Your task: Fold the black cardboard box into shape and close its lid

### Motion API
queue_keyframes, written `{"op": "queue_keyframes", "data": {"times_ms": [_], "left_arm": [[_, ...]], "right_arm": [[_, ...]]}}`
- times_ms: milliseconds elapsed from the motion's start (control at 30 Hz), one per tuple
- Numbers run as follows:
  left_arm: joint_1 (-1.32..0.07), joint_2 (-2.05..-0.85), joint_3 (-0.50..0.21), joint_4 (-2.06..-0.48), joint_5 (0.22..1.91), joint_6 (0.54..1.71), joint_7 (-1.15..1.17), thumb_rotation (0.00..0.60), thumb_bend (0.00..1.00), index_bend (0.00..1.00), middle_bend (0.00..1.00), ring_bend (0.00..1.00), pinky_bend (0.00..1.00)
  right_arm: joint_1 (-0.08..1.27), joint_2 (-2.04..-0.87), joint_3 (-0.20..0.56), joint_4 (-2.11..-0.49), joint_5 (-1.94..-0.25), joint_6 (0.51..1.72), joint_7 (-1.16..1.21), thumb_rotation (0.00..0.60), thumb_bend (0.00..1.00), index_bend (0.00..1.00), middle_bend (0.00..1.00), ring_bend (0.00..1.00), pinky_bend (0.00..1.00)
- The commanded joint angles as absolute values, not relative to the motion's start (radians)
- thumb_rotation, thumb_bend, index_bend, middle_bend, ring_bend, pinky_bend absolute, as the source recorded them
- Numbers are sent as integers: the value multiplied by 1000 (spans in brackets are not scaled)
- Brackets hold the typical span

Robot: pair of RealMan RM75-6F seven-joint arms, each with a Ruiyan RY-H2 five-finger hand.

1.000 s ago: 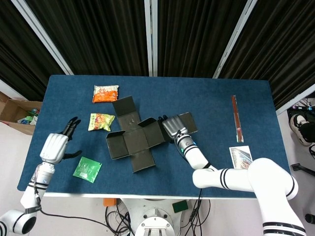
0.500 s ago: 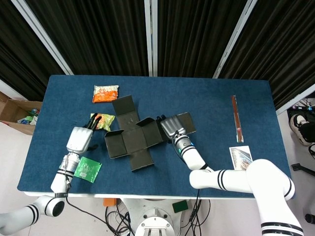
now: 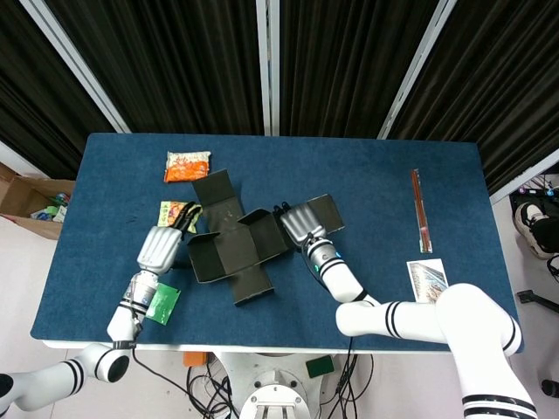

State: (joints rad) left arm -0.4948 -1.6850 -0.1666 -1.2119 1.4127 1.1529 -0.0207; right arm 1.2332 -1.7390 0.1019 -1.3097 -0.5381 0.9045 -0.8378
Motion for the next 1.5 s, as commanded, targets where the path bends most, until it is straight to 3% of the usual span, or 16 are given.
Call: {"op": "queue_keyframes", "data": {"times_ms": [33, 467, 1300, 1400, 1500], "left_arm": [[-530, -1692, -163, -1245, 1455, 1133, -197, 600, 92, 0, 0, 495, 831], [-595, -1637, -126, -1268, 1480, 1002, -597, 600, 92, 0, 0, 496, 835], [-696, -1679, 8, -1085, 1620, 934, -1252, 600, 92, 0, 0, 505, 835], [-698, -1696, 14, -1057, 1613, 936, -1286, 600, 92, 59, 79, 543, 836], [-697, -1713, 13, -1036, 1599, 937, -1279, 600, 92, 169, 201, 588, 836]], "right_arm": [[1250, -1732, 77, -1319, -614, 937, -900, 600, 390, 557, 476, 711, 1000], [1298, -1687, -6, -1361, -861, 998, -1129, 600, 390, 558, 467, 711, 1000], [1288, -1677, -21, -1292, -1213, 925, -1072, 600, 390, 556, 452, 711, 1000], [1279, -1684, -11, -1282, -1233, 922, -1044, 600, 390, 546, 436, 711, 1000], [1268, -1693, 1, -1273, -1249, 918, -1008, 600, 390, 454, 375, 710, 1000]]}}
